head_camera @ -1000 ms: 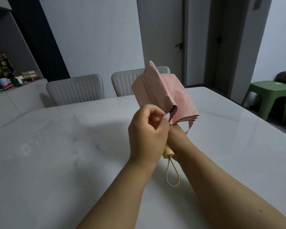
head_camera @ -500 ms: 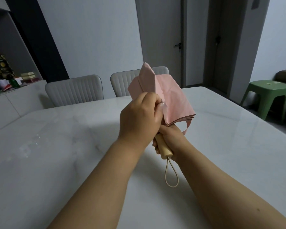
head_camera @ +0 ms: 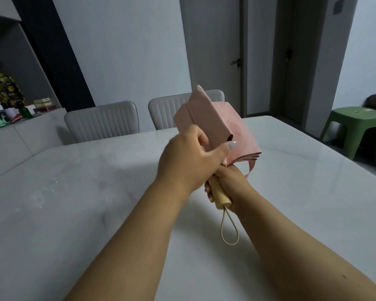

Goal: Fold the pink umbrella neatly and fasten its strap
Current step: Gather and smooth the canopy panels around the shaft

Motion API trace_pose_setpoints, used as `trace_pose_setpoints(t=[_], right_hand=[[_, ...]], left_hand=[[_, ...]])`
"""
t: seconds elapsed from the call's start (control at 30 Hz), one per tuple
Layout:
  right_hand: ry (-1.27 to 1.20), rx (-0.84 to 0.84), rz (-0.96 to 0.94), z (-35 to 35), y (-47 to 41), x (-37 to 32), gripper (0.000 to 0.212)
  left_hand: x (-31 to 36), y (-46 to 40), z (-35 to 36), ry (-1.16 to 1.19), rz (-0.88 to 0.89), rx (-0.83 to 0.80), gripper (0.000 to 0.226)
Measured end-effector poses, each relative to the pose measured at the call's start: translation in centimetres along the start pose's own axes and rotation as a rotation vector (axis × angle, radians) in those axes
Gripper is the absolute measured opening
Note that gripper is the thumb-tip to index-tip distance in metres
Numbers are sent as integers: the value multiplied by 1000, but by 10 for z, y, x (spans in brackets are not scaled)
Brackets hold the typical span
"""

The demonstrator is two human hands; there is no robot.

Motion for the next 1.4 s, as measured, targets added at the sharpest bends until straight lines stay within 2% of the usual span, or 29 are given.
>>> trace_pose_setpoints(t=[0.07, 0.13, 0.2, 0.3, 0.47, 0.53, 0.63, 0.73, 0.83, 0.9, 1.03, 1.17, 1.3, 1.4], right_hand=[[19, -25, -25, 2, -1, 1, 19], [48, -26, -36, 2, -1, 1, 19], [32, -16, -28, 0, 0, -1, 19], [-35, -31, -13, 1, 0, -3, 17], [-131, -150, 5, 8, 1, -5, 7], [-194, -157, 17, 8, 2, -4, 13], [-207, -176, 39, 9, 3, -3, 37], [-195, -170, 45, 10, 5, -3, 53], [-168, -127, 36, 7, 4, -2, 38], [-123, -111, 48, 5, 4, -2, 27], [-71, -141, 27, 5, 5, -4, 27], [-41, -210, 16, 11, 9, -3, 29], [-21, -248, 33, 14, 11, -2, 26], [-24, -258, 35, 14, 10, -1, 25]], left_hand=[[7, 1, 9, -222, -33, 80, 55], [14, 0, 10, -227, -49, 175, 47], [12, -4, 8, -70, -87, 232, 23], [-17, -5, 11, 142, -254, 240, 21], [-66, 5, 47, 893, -619, 100, 12], [-71, 12, 59, 1030, -673, 56, 13], [-71, 21, 74, 1115, -680, 1, 16], [-71, 26, 80, 1127, -678, -35, 11], [-72, 24, 81, 1137, -662, -147, 10], [-75, 14, 78, 1037, -652, -228, 11], [-80, -34, 45, 891, -565, -124, 22], [-74, -97, -1, 755, -343, 6, 19], [-71, -136, -26, 568, -219, -79, 5], [-72, -144, -33, 483, -169, -192, 15]])
Point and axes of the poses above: each hand's wrist, its own y-axis away from the middle knuckle, its own z-axis out of the palm, x = y × z, the point moved 6 cm from there along -y, towards the middle knuckle, and after that the axes turned 15 degrees about -y, right-handed, at the moved point
